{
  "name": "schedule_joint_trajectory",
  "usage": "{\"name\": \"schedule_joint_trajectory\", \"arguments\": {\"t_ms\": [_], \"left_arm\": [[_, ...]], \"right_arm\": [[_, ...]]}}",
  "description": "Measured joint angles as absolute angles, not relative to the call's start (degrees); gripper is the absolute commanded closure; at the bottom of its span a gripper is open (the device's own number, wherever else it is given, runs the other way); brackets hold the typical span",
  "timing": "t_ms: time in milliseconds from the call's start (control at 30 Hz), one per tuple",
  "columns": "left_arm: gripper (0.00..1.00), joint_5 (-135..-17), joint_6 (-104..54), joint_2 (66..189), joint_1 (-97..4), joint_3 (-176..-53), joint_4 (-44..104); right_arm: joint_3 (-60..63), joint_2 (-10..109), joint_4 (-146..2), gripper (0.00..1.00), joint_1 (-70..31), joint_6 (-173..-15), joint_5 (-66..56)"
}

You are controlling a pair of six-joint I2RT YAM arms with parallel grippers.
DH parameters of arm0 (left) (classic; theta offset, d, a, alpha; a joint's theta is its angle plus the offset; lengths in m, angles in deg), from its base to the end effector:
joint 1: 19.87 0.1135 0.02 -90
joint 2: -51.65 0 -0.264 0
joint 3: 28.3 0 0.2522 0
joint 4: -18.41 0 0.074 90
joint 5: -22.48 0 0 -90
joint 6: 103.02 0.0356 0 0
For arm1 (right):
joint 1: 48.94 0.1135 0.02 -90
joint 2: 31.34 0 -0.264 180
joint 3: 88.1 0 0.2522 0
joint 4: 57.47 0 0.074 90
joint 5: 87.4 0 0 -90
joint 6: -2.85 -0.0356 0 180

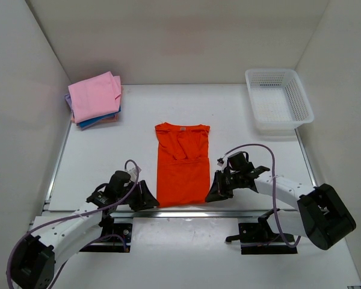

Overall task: Fold and stack the t-shirts
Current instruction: Grab one side of the 2/3 rectangular tshirt with both arms

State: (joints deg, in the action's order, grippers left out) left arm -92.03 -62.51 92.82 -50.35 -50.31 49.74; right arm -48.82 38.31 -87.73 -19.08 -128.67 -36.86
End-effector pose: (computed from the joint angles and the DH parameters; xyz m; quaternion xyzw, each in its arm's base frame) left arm 0.1021 -0.0772 0.1224 -0.0811 0.9189 -0.3653 0.1247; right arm 0.1583 0.1170 0.1451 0.0074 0.9145 0.4044 0.0033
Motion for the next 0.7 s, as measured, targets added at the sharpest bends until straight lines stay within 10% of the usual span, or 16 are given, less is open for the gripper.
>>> {"name": "schedule_joint_trajectory", "arguments": {"t_ms": [300,433,700], "left_arm": [[0.49,-91.18,-64.52,102.11,-53.73,-52.56,43.75],[1.0,-89.1,-64.32,108.55,-55.29,-54.66,41.84],[1.0,-88.97,-63.21,112.55,-56.99,-56.89,41.39]], "right_arm": [[-48.82,39.4,-86.9,1.0,-19.08,-128.67,-37.15],[-48.82,39.42,-86.48,1.0,-19.3,-128.67,-37.41],[-48.82,39.4,-86.5,1.0,-20.61,-127.99,-37.98]]}}
